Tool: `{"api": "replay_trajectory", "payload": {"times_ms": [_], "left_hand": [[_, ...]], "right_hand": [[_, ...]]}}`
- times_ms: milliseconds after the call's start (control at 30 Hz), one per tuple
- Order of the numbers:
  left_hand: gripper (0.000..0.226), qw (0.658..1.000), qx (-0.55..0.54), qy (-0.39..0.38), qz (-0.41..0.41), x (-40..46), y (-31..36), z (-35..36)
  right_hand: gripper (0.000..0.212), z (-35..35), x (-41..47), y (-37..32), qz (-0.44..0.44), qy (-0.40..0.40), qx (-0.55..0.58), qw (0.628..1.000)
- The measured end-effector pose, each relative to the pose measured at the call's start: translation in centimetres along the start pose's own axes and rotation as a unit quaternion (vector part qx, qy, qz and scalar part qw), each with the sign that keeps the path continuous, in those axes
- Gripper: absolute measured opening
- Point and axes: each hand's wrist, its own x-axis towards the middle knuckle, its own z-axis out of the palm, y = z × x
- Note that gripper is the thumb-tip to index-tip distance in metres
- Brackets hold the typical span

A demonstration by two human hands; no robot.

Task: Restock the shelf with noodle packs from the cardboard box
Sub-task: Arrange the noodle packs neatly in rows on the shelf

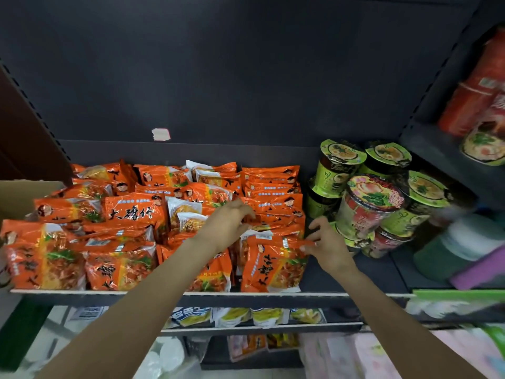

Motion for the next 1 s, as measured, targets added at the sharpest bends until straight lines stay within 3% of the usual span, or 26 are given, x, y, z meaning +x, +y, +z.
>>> {"api": "replay_trajectory", "payload": {"times_ms": [100,233,567,767,867,933,1000], "left_hand": [[0.022,1.000,-0.020,0.003,0.019,-1.0,-0.5,0.1],[0.043,0.997,0.029,-0.067,0.028,-1.9,-0.9,0.5],[0.029,0.995,0.100,0.001,0.008,-1.3,0.2,0.9],[0.024,0.996,0.094,0.008,0.010,-1.1,0.3,1.2],[0.026,0.997,0.076,-0.002,0.014,-1.1,-0.2,1.1],[0.029,0.998,0.066,-0.009,0.016,-1.1,-0.5,1.0],[0.032,0.997,0.069,-0.011,0.019,-1.1,-0.7,1.1]], "right_hand": [[0.023,-0.1,-0.6,0.6,-0.019,0.019,-0.093,0.995],[0.025,0.4,-1.4,1.4,-0.005,0.036,-0.122,0.992],[0.007,-0.1,-1.8,1.7,0.057,0.061,-0.180,0.980],[0.019,1.0,-2.2,1.9,0.099,0.058,-0.052,0.992],[0.004,2.7,-2.2,2.1,0.111,0.039,-0.122,0.986],[0.026,2.9,-2.4,2.1,0.082,0.060,-0.202,0.974],[0.053,2.7,-2.8,1.3,-0.017,0.104,-0.180,0.978]]}}
